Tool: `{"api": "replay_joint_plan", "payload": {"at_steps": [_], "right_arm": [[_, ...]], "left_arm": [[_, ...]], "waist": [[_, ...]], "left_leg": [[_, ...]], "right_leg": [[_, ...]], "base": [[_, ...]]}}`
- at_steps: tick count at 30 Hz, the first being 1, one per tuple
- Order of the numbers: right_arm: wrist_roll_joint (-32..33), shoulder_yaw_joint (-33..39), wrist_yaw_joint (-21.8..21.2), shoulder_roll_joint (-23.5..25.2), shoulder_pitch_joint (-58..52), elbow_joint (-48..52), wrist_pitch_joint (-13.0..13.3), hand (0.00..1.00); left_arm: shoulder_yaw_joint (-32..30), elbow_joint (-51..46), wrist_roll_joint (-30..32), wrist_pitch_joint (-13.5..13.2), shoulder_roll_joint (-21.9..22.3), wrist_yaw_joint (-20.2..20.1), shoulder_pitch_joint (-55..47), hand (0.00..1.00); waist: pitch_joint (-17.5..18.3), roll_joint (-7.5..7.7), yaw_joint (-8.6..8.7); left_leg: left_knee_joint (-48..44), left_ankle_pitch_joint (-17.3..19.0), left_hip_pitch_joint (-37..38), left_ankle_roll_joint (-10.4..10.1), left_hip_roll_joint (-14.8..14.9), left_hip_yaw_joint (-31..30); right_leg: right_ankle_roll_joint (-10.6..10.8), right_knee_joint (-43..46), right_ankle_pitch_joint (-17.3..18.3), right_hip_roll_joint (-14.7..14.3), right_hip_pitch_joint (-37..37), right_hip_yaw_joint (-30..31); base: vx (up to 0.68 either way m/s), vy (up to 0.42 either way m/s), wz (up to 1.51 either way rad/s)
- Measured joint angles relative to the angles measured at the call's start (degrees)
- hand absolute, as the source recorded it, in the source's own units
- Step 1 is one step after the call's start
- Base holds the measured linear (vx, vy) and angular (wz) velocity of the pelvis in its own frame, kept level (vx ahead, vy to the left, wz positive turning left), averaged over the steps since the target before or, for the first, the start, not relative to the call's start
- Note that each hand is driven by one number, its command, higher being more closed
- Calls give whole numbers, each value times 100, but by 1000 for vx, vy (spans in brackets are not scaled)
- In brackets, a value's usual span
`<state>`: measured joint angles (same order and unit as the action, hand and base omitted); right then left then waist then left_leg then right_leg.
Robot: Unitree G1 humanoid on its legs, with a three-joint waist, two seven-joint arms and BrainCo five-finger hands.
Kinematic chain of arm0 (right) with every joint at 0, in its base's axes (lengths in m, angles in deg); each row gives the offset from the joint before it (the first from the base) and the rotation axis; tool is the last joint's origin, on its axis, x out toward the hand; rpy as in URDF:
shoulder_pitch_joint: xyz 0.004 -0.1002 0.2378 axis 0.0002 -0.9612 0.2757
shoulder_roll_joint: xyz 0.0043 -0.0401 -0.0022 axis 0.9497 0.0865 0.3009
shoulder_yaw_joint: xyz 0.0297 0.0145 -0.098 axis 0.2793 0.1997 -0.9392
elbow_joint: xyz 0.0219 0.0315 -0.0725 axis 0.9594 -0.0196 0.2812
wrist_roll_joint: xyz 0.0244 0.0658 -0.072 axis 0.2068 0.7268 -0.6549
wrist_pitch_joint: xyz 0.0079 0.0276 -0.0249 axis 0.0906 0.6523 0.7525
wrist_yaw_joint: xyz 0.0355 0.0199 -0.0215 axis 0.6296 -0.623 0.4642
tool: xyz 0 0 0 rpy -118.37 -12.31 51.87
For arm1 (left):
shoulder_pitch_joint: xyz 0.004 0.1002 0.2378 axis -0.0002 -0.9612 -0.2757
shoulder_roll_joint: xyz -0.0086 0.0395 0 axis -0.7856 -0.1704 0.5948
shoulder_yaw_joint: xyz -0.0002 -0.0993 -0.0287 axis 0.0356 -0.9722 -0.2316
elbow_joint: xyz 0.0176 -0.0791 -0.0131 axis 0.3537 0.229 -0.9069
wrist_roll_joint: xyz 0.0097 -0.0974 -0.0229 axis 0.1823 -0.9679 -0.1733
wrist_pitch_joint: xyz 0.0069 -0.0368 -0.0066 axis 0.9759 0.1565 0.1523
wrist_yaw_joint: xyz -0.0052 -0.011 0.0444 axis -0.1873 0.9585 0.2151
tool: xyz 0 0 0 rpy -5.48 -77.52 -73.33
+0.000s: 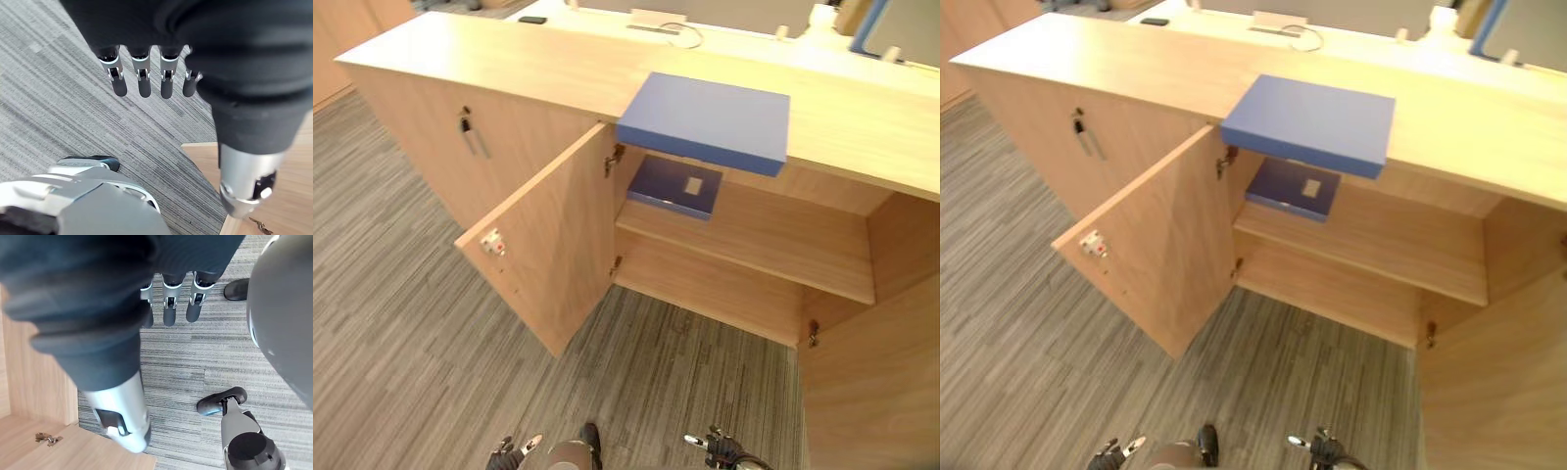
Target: Walk over to the cabinet, pick up the folder, carry it to the office cabinet, place the folder inside the office cabinet, then close the office cabinet door
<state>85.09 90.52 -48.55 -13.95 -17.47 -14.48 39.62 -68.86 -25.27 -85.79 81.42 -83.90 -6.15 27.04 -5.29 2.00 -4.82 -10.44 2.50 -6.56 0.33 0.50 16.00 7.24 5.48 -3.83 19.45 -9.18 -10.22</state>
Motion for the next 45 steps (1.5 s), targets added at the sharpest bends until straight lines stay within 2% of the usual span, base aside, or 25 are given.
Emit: {"api": "replay_joint_plan", "payload": {"at_steps": [3, 4, 6, 7, 10, 11, 12, 13, 15, 18, 25, 28, 30, 31, 32, 33, 34, 35, 37, 38, 39, 40, 41, 43, 45], "right_arm": [[-139, -1, -5, -68, -29, 17, -24, 0], [-171, -3, -5, -66, -51, 57, -25, 0], [-172, -8, -5, -51, -51, 128, -33, 0], [-173, -16, -9, -50, -52, 165, -46, 0], [-172, -39, -6, -70, -39, 215, -48, 0], [-172, -130, 2, -88, -28, 226, -47, 0], [-172, -134, 3, -95, -30, 225, -49, 0], [-171, -132, 4, -132, -71, 214, -51, 0], [-136, -122, 14, -265, -106, 188, -76, 0], [-141, -126, 13, -271, -137, 201, -73, 0], [-132, -119, 2, -261, -155, 162, -70, 0], [-46, -122, 2, -150, -151, 163, -68, 0], [-16, -133, 2, -45, -128, 162, -63, 0], [12, -164, 2, 1, -130, 148, -57, 0], [9, -261, -3, -13, -131, 99, -60, 0], [10, -342, -1, -42, -142, 102, -60, 0], [-4, -448, 1, -96, -150, 109, -52, 0], [-39, -455, 15, -125, -168, 106, -55, 0], [-95, -423, 83, -258, -143, 105, -59, 0], [-151, -404, 100, -317, -140, 113, -61, 0], [-156, -396, 108, -360, -176, 124, -68, 0], [-149, -358, 108, -447, -207, 170, -72, 0], [-189, -367, 121, -409, -217, 210, -71, 0], [-241, -388, 90, -373, -165, 217, -59, 0], [-368, -394, 72, -345, -105, 212, -49, 0]], "left_arm": [[157, 8, -26, -1, 8, -2, -33, 0], [201, 13, -29, 0, 34, -5, -31, 0], [211, 12, -28, 0, 40, -6, -23, 0], [230, 14, -33, 2, 42, -6, -27, 0], [343, 18, -110, 1, 22, -6, -11, 0], [342, 72, -142, -2, 3, -6, 7, 0], [345, 137, -142, 1, -40, -7, 49, 0], [352, 222, -141, 4, -39, -3, 71, 0], [324, 272, -140, 1, 81, -6, 53, 0], [317, 352, -109, 5, 65, -7, 67, 0], [183, 454, -102, 0, 66, -6, 103, 0], [168, 451, -139, 2, 0, -3, 85, 0], [156, 439, -148, 1, -96, 2, 87, 0], [128, 426, -147, 3, -142, 2, 89, 0], [43, 285, -145, 23, -139, 2, 83, 0], [47, 220, -145, 26, -109, 2, 47, 0], [21, 161, -176, 10, -66, 2, 27, 0], [14, 124, -196, 12, -81, 0, 40, 0], [39, 87, -203, 13, -41, -3, 131, 0], [72, 51, -216, 13, -32, -5, 144, 0], [117, 51, -217, 15, -7, -6, 135, 0], [175, 46, -223, 13, 70, -7, 99, 0], [207, 72, -224, 21, -16, -64, 148, 0], [203, 9, -209, 7, -41, -83, 208, 0], [206, 101, -216, 15, -6, -120, 186, 0]], "waist": [[113, -97, 17], [168, -141, 69], [163, -152, 101], [160, -171, 112], [143, -212, 177], [87, -184, 210], [35, -127, 223], [17, -144, 239], [-36, -295, 237], [-55, -261, 281], [-48, -203, 314], [2, -77, 304], [-42, 63, 269], [-60, 160, 253], [-95, 209, 194], [-115, 175, 159], [-175, 94, 65], [-206, 126, -24], [-302, 45, -21], [-374, -3, -18], [-396, -88, -14], [-375, -215, -16], [-381, -184, 25], [-360, -99, 41], [-374, -131, 34]], "left_leg": [[496, -31, 530, 49, -96, 211], [672, -50, 692, 79, -120, 352], [757, -78, 754, 102, -102, 442], [863, -133, 829, 87, -65, 543], [1091, -291, 908, -4, 67, 570], [1181, -346, 1001, -107, 139, 569], [1218, -321, 1074, -161, 101, 547], [1268, -361, 1123, -223, 78, 489], [1565, -565, 1295, -302, 132, 127], [1568, -617, 1274, -390, 293, -30], [1543, -512, 1239, -549, 403, -411], [1411, -381, 1138, -636, 520, -522], [713, -26, 951, -636, 632, -478], [-150, 299, 628, -556, 737, -487], [-1860, 604, 15, -390, 1031, -509], [-2522, 607, -183, -366, 1197, -514], [-3625, 401, -544, -168, 1435, -517], [-4326, 687, -808, -214, 1520, -522], [-4440, 1063, -1212, -249, 1439, -397], [-3841, 1025, -1383, -252, 1267, -192], [-3011, 681, -1386, -214, 1086, -138], [-2337, 118, -1337, -198, 1007, -167], [-2007, 260, -1246, -8, 804, -105], [-1584, 112, -1191, 47, 497, -128], [-973, -143, -827, 109, 157, -87]], "right_leg": [[-157, 615, -117, 184, 303, -212], [-188, 849, -132, 308, 418, -781], [-180, 903, -109, 341, 442, -1143], [-72, 896, -16, 295, 470, -1324], [-24, 874, 508, -120, 651, -1318], [-92, 677, 776, -479, 769, -1303], [-152, 463, 853, -610, 785, -1278], [-90, 444, 926, -630, 702, -1286], [-134, 336, 998, -860, 630, -1260], [-169, 278, 1016, -1048, 559, -1352], [-321, 281, 1215, -1215, 352, -1626], [-342, 294, 1201, -1330, 312, -1621], [-351, 261, 1199, -1345, 204, -1568], [-362, 210, 1206, -1387, 116, -1494], [-388, 117, 1189, -1502, -93, -1335], [-424, 81, 1165, -1559, -212, -1256], [-504, 22, 1175, -1636, -494, -1089], [-658, -60, 1274, -1620, -701, -904], [-688, -87, 1297, -1538, -858, -800], [-658, -30, 1315, -1429, -896, -795], [-595, 72, 1354, -1374, -909, -798], [-489, 151, 1421, -1406, -865, -796], [-324, 229, 1673, -1264, -866, -843], [-385, 84, 1689, -1153, -770, -779], [-440, -69, 1520, -1065, -781, -793]], "base": [[78, 149, -66], [27, 105, -42], [-17, 48, -39], [-56, -10, -42], [-93, -122, -24], [-127, -217, -4], [-140, -221, 7], [-35, -161, -2], [10, -160, -14], [20, -166, 10], [95, -88, 30], [155, -60, 23], [137, -49, -3], [138, -114, -23], [168, -142, -36], [208, -93, -67], [250, -19, -74], [234, 22, -64], [220, 78, -38], [283, 179, -33], [258, 191, -23], [292, 210, 0], [266, 173, 25], [187, 114, 38], [48, 18, 19]]}}
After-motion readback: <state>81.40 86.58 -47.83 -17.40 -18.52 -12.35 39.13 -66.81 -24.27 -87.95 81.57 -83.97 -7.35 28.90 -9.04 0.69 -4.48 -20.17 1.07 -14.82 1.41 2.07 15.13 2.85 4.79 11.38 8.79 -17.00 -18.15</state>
